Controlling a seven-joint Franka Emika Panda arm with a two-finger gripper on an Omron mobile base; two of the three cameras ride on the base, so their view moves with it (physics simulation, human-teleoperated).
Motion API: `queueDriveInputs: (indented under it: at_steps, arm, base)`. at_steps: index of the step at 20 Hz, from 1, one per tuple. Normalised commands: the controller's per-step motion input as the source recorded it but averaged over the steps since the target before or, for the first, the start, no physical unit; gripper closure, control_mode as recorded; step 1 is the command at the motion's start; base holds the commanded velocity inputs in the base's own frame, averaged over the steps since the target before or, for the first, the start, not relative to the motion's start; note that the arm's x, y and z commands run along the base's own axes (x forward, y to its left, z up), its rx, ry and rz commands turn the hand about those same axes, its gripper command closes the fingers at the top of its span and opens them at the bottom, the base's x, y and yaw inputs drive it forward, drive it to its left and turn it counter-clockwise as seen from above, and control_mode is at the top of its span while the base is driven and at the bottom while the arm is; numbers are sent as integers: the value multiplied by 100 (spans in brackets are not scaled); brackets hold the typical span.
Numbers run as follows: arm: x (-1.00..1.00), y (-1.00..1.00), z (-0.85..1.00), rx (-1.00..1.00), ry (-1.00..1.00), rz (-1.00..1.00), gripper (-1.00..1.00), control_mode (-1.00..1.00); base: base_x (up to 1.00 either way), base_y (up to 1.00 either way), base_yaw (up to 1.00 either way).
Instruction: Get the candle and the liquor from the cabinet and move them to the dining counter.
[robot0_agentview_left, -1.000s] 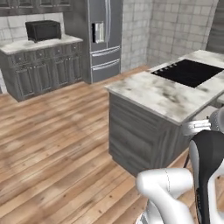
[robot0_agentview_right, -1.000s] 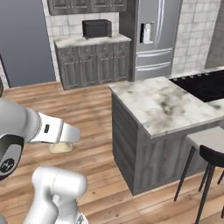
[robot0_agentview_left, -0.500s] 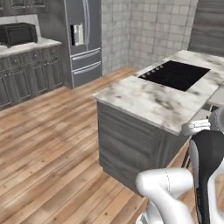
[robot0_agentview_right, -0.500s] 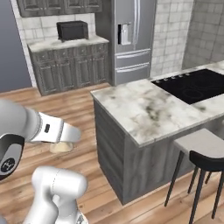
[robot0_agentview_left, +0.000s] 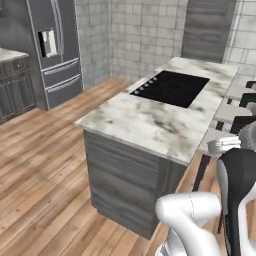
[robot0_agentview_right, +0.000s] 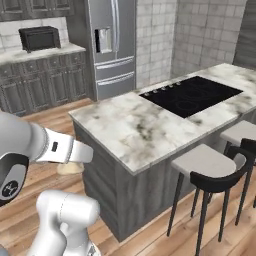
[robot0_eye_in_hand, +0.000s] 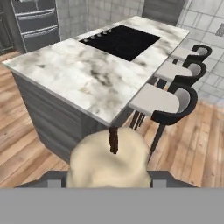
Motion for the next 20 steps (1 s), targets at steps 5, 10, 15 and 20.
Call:
queueDriveInputs:
  at_steps: [5, 10, 15, 20]
  arm:
    - [0, 0, 0, 0, 0, 0, 100, 100]
    - [0, 0, 0, 0, 0, 0, 100, 100]
    - [0, 0, 0, 0, 0, 0, 100, 100]
    - [0, 0, 0, 0, 0, 0, 100, 100]
  base:
    - [68, -1, -32]
    - [71, 0, -29]
    - [72, 0, -26]
    - [66, 2, -22]
